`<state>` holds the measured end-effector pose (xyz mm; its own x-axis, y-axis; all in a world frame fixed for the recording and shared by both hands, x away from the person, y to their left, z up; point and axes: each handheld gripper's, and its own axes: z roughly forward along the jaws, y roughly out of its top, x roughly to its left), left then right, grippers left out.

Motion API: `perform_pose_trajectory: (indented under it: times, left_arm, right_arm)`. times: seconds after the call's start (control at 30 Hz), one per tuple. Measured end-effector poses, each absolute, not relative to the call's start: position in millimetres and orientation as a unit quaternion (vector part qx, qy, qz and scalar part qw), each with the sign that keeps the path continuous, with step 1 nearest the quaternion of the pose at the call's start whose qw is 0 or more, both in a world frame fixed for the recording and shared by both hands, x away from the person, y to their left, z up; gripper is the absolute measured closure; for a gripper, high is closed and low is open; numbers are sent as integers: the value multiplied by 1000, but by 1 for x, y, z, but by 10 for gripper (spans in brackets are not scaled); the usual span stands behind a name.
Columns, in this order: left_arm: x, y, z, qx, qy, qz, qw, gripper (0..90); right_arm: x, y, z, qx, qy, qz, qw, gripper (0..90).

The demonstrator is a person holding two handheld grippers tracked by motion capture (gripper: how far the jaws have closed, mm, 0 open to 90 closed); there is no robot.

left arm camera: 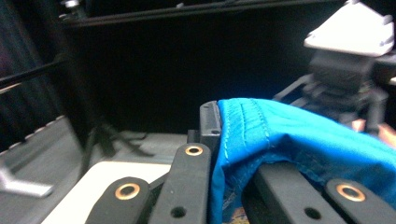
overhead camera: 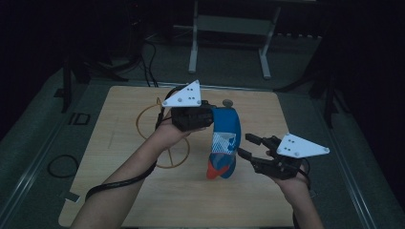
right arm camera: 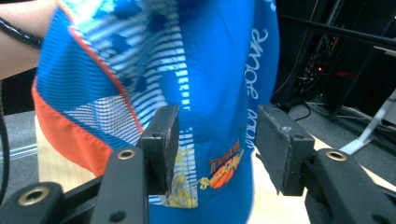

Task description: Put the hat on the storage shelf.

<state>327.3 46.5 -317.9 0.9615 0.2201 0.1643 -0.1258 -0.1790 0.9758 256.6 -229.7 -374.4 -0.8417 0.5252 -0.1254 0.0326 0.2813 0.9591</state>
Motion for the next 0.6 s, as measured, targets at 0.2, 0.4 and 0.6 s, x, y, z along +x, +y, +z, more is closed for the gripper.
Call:
perform_pose_trajectory:
  times: [0.2,0.4,0.6]
  left_arm:
    - [325,40,-316,751,8,118,650,900]
    - [325,37,-318,754,1,111,647,900]
    - [328,42,-320,758,10,106,644,900]
  right_arm:
    - [255,-220,-377,174,768,570,236,454]
    - [256,-218,-376,176,760,576,244,806]
    - [256,-225,-372,201,751,579,247,900]
